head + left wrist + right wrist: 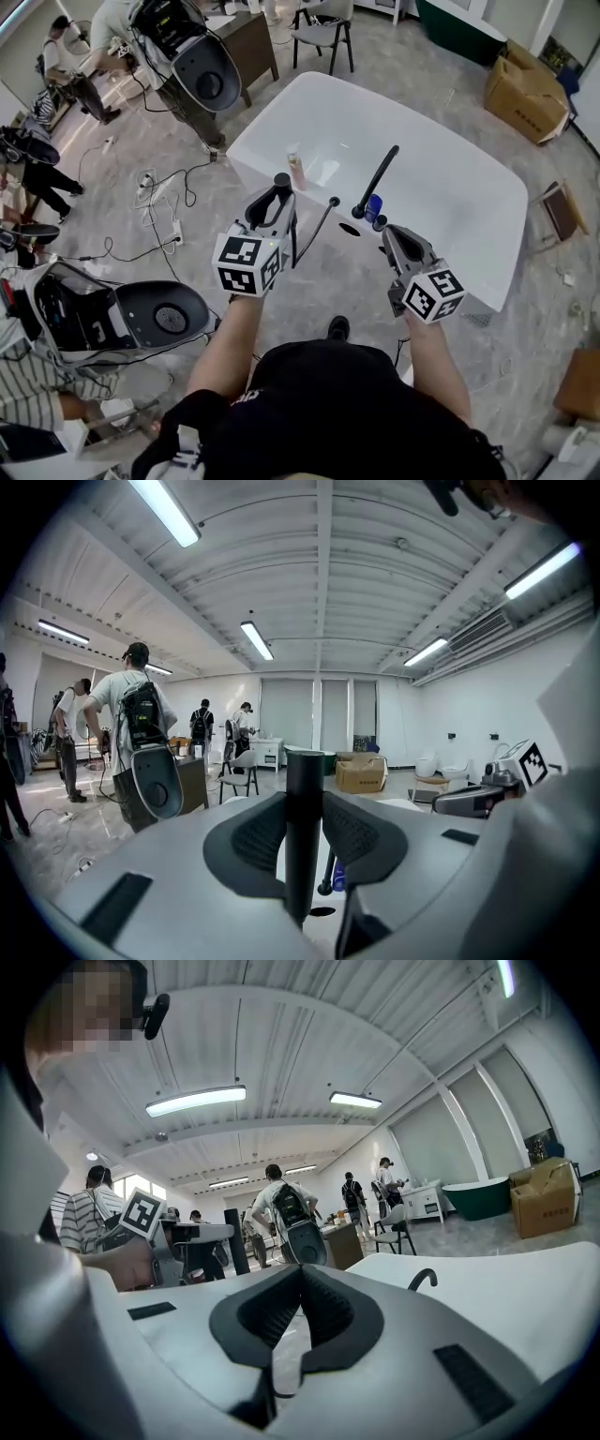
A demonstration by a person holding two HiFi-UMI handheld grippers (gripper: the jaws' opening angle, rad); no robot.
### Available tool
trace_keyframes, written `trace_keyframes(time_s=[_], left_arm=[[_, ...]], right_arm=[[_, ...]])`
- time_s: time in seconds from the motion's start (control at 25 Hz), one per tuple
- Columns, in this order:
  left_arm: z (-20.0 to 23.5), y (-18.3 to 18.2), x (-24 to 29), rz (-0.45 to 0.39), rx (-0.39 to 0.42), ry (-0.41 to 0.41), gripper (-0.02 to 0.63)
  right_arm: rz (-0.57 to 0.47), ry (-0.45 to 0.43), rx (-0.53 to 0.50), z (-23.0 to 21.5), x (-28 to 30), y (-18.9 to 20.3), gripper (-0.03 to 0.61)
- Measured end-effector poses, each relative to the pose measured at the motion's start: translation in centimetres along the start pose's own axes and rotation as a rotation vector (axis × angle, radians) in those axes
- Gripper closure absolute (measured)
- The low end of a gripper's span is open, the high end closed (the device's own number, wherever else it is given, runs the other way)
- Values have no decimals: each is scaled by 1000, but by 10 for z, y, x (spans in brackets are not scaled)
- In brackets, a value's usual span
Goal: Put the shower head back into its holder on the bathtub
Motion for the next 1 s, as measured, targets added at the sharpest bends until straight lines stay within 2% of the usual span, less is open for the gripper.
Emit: trace_keyframes(time_s=[0.28,0.44,0.6,0.76,1.0], left_arm=[[-8,-6,31,28,-16,5,486],[10,0,31,59,-39,-2,486],[23,4,53,62,-45,-12,486],[59,22,54,59,-45,-1,486],[93,-40,113,62,-24,29,486]], right_arm=[[10,-23,5,-30,11,-13,565],[37,-31,20,-25,24,-12,565],[57,-39,23,-40,44,-9,565],[63,-35,7,-20,80,-3,565],[100,-40,3,-49,134,-62,565]])
Point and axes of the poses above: the fingertips, and each gripper's own axes: x forward along the fingers, z to its left, y out of its underside, the point moved 3 cm from there along -x, backward along the fingers, and after that the axes turned 14 degrees about z, right-handed, at the moved point
